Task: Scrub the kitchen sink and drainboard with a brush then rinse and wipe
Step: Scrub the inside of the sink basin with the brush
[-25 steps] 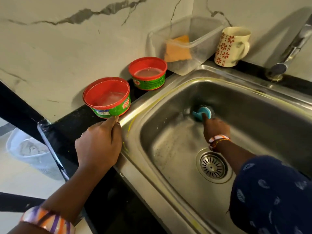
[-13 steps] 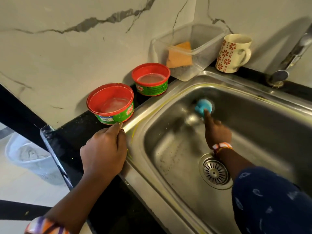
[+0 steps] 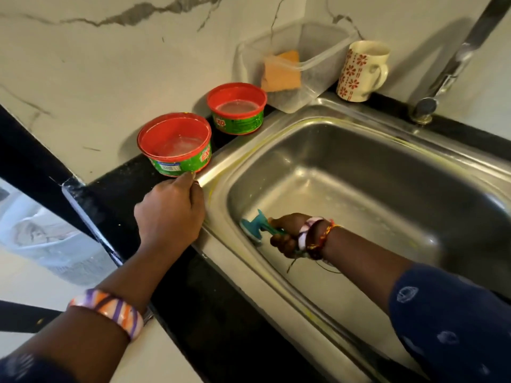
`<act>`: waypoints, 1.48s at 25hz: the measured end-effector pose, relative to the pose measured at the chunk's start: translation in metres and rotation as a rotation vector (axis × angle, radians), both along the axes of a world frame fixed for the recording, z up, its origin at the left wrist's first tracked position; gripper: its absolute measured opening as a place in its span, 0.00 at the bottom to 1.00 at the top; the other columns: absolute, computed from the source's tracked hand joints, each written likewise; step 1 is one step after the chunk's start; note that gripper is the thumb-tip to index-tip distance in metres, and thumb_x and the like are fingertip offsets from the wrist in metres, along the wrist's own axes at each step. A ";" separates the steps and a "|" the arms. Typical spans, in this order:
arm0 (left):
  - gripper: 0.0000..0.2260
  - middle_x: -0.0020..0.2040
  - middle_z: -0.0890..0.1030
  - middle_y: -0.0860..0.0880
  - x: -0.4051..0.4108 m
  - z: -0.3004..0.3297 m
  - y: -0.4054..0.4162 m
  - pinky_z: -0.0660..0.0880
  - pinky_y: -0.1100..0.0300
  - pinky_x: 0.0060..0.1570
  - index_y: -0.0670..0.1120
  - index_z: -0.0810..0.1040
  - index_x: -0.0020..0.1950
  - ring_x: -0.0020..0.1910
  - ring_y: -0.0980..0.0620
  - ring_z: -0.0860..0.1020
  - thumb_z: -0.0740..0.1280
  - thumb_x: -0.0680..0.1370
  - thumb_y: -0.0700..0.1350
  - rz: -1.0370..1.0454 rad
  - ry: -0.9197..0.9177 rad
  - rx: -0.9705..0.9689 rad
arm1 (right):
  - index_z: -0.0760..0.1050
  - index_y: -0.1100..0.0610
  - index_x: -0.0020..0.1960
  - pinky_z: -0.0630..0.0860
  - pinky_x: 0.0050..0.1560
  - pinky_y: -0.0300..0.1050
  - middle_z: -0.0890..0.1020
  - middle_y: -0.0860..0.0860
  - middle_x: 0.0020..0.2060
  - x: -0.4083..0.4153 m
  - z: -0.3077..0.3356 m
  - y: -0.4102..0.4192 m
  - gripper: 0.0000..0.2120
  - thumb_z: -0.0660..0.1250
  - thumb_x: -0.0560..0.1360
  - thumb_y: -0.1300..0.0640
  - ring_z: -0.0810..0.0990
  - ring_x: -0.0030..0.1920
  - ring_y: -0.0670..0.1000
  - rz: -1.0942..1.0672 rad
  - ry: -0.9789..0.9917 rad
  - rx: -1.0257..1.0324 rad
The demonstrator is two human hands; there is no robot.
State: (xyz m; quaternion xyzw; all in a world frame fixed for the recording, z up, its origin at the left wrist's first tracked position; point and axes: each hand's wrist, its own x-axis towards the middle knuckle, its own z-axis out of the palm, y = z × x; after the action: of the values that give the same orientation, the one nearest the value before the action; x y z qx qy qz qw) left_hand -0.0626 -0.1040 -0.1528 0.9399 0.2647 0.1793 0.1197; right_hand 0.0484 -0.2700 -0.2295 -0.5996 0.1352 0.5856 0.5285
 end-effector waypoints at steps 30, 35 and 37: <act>0.13 0.37 0.74 0.45 0.000 -0.002 0.002 0.58 0.61 0.31 0.44 0.78 0.56 0.31 0.51 0.66 0.57 0.80 0.46 -0.032 -0.010 0.000 | 0.65 0.51 0.71 0.71 0.58 0.48 0.77 0.59 0.61 -0.037 -0.012 -0.022 0.19 0.54 0.81 0.51 0.75 0.61 0.60 0.880 -1.291 -0.364; 0.14 0.43 0.80 0.38 0.001 -0.002 -0.002 0.62 0.56 0.36 0.45 0.79 0.60 0.39 0.37 0.74 0.59 0.79 0.45 -0.018 -0.017 0.016 | 0.58 0.49 0.74 0.73 0.51 0.49 0.76 0.60 0.60 0.003 -0.028 -0.006 0.21 0.51 0.81 0.50 0.77 0.57 0.61 0.852 -1.565 -0.587; 0.14 0.47 0.81 0.37 0.001 -0.002 -0.002 0.62 0.55 0.38 0.46 0.78 0.62 0.45 0.34 0.76 0.59 0.79 0.45 0.003 -0.016 0.024 | 0.62 0.53 0.71 0.73 0.51 0.49 0.77 0.59 0.59 0.037 -0.033 -0.027 0.19 0.51 0.81 0.51 0.77 0.57 0.60 0.707 -1.528 -0.743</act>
State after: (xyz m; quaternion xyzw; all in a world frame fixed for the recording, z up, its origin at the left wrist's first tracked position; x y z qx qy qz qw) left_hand -0.0612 -0.1064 -0.1553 0.9394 0.2628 0.1904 0.1103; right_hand 0.0849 -0.2971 -0.2630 -0.9611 -0.2626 0.0767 0.0378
